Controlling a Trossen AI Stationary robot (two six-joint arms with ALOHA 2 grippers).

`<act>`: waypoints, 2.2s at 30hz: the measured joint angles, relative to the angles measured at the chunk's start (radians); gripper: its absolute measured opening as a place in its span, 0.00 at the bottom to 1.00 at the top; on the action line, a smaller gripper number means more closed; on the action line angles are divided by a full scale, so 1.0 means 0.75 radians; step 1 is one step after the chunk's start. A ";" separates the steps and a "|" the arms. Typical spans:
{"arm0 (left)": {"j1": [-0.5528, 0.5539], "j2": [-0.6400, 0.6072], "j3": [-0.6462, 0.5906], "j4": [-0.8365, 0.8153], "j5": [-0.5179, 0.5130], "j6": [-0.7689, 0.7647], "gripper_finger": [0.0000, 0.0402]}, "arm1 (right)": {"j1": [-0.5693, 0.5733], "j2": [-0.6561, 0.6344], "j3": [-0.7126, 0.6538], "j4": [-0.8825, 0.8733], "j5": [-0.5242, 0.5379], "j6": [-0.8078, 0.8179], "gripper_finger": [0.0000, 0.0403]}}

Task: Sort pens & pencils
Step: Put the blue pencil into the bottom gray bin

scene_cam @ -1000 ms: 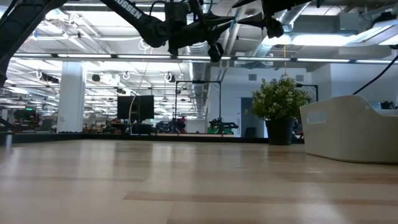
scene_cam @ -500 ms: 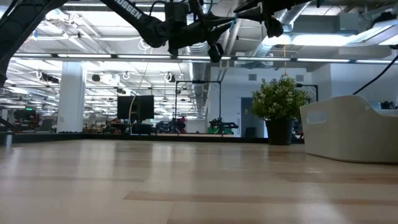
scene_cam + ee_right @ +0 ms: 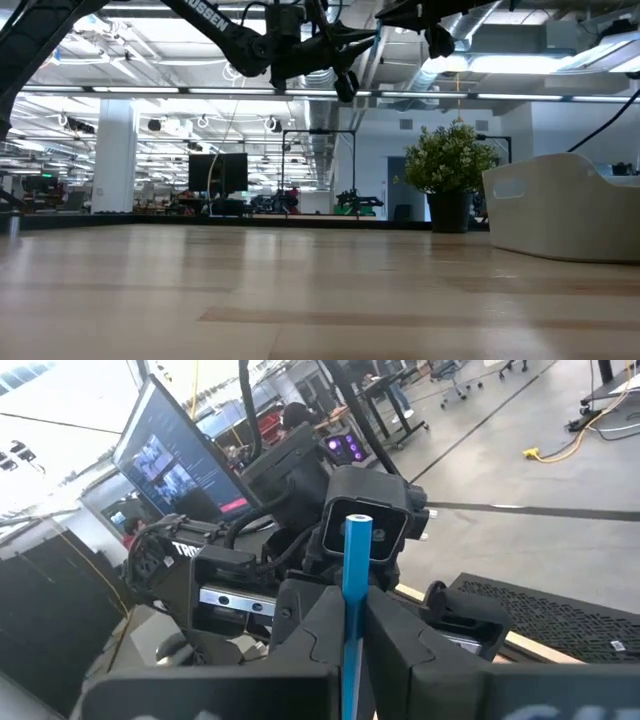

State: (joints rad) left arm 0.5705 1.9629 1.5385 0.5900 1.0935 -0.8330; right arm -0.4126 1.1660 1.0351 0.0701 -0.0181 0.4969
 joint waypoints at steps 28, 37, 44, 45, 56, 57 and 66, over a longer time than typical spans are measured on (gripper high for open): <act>0.013 -0.002 0.001 0.129 -0.070 0.127 0.26 | 0.000 0.003 -0.001 -0.022 -0.010 -0.005 0.11; 0.082 -0.002 0.001 0.173 0.099 -0.006 0.36 | -0.003 0.001 -0.001 -0.136 0.022 -0.011 0.11; 0.167 -0.002 0.000 0.168 0.251 -0.106 0.36 | 0.009 -0.075 -0.001 -0.481 -0.116 -0.007 0.11; 0.175 -0.002 0.000 0.166 0.251 -0.106 0.36 | 0.016 -0.094 -0.001 -0.549 -0.148 0.000 0.11; 0.164 -0.001 -0.001 0.134 0.240 -0.094 0.36 | 0.262 -0.348 -0.001 -1.152 -0.339 0.207 0.11; 0.158 -0.001 -0.001 0.134 0.246 -0.105 0.36 | 0.295 -0.363 -0.001 -1.177 -0.339 0.230 0.11; 0.029 -0.037 -0.002 0.123 0.107 -0.166 0.36 | 0.665 -0.418 -0.001 -1.444 -0.338 0.456 0.11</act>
State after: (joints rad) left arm 0.5926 1.9350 1.5372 0.6824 1.1739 -0.9577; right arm 0.0863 0.8525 1.0344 -1.0130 -0.2713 0.8393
